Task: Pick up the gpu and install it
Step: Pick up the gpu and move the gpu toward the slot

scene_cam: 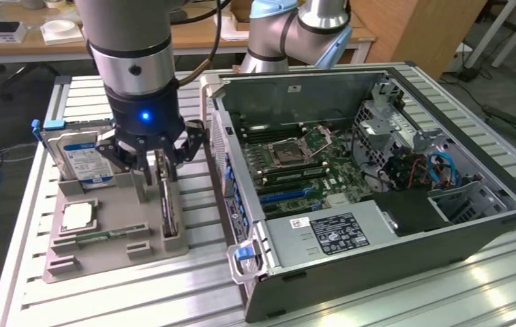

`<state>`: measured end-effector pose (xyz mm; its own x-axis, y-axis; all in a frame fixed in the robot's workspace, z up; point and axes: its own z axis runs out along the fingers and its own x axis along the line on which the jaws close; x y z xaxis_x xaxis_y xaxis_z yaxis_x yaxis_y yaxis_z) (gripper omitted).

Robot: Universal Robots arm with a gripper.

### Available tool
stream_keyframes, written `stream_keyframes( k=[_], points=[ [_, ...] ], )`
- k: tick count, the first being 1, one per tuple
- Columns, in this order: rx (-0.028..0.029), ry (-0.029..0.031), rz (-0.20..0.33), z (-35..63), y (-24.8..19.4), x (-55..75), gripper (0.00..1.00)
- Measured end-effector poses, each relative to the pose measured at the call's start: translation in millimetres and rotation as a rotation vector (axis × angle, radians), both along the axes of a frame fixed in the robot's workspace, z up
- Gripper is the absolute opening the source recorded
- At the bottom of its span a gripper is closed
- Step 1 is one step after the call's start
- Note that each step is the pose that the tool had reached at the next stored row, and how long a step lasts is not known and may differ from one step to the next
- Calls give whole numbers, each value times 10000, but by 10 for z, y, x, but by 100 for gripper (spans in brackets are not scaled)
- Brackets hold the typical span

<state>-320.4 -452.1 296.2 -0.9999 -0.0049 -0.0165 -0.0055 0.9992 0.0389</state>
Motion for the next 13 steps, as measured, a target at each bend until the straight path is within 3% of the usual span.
stream_keyframes(
  k=[13],
  points=[
    [1,0,-1,-77,-27,-3,43]
  ],
)
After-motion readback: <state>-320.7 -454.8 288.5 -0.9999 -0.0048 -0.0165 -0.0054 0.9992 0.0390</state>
